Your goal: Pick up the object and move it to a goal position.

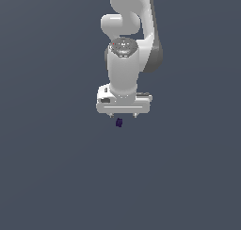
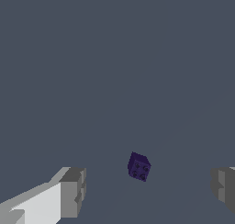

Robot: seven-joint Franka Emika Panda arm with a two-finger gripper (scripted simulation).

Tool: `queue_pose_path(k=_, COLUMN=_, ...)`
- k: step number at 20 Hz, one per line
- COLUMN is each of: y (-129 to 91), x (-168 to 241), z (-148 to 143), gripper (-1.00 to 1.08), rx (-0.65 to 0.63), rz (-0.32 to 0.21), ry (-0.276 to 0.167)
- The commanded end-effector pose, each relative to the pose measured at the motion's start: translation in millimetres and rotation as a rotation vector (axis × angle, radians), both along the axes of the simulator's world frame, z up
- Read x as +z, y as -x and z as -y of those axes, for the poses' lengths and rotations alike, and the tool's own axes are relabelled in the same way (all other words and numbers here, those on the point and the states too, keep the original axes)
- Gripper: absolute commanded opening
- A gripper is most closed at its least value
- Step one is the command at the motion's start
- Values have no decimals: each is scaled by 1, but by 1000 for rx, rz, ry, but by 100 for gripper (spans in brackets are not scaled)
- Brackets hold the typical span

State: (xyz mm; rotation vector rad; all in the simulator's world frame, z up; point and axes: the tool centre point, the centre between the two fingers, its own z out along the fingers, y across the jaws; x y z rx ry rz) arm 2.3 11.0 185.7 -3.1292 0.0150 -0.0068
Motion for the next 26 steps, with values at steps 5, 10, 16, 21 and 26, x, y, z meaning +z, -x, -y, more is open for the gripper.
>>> queue_pose_path(k=5, y=1, x=0, z=12, gripper=100, rx=-23, rz=0, ry=4)
queue_pose_path(k=10, y=3, x=0, z=40, gripper=100, rx=-75, rz=1, ry=14)
queue_pose_path(k=16, y=4, x=-2, z=39, gripper=100, rx=-78, rz=1, ry=13)
queue_pose_path(k=21, y=9, x=-15, z=36, gripper=100, rx=-105, rz=0, ry=12)
queue_pose_path(k=26, y=21, x=-39, z=31, gripper=100, rx=-157, rz=-2, ry=10)
